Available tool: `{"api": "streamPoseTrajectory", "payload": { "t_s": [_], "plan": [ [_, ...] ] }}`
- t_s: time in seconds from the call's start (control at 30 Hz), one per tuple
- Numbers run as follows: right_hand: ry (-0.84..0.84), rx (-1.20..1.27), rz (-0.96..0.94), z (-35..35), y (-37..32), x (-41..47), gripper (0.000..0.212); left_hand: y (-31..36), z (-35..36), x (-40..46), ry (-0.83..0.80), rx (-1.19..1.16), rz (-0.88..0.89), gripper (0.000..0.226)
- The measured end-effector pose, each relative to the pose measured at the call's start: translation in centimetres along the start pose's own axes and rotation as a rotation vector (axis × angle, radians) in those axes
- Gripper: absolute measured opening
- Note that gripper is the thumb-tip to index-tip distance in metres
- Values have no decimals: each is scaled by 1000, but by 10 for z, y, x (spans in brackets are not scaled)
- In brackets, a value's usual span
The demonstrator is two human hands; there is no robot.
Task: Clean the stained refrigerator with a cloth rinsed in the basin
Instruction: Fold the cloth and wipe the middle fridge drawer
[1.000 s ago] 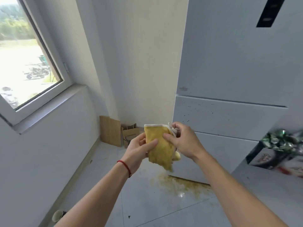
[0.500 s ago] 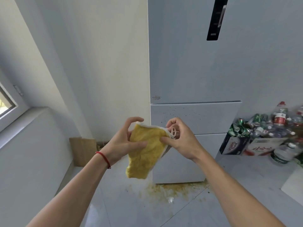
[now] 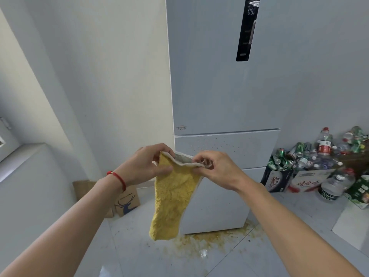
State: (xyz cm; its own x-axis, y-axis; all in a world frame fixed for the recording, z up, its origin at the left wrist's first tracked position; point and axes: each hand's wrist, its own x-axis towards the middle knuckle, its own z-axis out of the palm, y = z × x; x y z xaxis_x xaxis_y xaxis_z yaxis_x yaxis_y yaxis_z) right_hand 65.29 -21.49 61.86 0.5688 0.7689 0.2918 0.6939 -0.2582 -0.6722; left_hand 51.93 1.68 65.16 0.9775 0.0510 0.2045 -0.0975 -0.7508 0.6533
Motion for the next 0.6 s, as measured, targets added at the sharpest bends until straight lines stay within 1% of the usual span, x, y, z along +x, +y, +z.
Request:
{"api": "streamPoseTrajectory", "payload": {
  "t_s": [0.07,0.17,0.27,0.37,0.47,0.53,0.6],
  "plan": [
    [-24,-43,26,-5,3,0,8,2,-4,2,-4,125,0,16],
    [-13,-35,58,-12,4,1,9,7,-10,4,-30,290,-15,14],
    [-8,24,122,-20,2,4,8,5,-10,4,46,382,-52,8],
    [-58,119,172,-27,0,6,14,4,-3,3,144,267,-75,13],
    [-26,125,146,-35,0,10,17,10,2,3,198,72,-133,15],
    [0,152,113,-40,0,9,19,16,3,2,199,-96,-160,17],
    [0,220,91,-46,-2,9,23,21,2,1,200,-307,-167,25]
  ]
}}
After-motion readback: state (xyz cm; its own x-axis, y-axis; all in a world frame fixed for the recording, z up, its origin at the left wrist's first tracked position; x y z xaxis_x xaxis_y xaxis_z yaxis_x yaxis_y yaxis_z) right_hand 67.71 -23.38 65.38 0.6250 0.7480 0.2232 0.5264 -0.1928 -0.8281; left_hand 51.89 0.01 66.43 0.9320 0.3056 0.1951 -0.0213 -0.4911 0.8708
